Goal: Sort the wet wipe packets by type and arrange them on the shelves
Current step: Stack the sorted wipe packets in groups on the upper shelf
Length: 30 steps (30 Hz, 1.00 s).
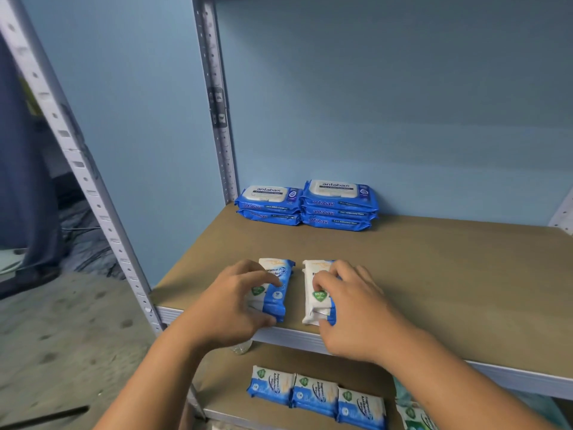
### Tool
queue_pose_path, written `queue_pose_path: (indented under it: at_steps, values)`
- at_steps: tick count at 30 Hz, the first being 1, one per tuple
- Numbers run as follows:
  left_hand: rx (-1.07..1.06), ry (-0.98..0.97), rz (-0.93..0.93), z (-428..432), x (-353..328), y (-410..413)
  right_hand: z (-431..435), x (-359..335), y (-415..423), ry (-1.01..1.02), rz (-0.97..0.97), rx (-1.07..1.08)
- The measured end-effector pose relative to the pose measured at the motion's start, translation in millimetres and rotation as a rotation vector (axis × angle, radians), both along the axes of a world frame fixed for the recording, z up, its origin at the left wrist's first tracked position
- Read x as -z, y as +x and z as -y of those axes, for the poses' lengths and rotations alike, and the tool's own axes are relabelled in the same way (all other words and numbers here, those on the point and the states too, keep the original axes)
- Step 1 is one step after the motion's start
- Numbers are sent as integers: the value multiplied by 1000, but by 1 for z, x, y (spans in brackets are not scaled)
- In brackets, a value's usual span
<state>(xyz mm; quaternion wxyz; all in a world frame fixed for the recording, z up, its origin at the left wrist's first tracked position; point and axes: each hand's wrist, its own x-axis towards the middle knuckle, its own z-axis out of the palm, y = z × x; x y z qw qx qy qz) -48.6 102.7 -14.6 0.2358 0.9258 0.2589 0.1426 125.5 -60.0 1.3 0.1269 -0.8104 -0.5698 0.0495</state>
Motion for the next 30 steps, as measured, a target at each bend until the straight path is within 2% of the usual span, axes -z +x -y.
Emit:
queue_pose_path:
  at_steps: [7, 17, 23, 30]
  values:
    - [-132, 68, 119, 0, 20, 10, -12, 28, -13, 175, 23, 15]
    - [-334, 91, 220, -63, 38, 11, -79, 58, -13, 449, 70, -44]
    - [-374, 93, 209, -111, 43, 15, -140, 65, -15, 462, -16, -59]
    - [-324, 140, 297, -154, 56, 27, -211, 72, -10, 455, -66, -46]
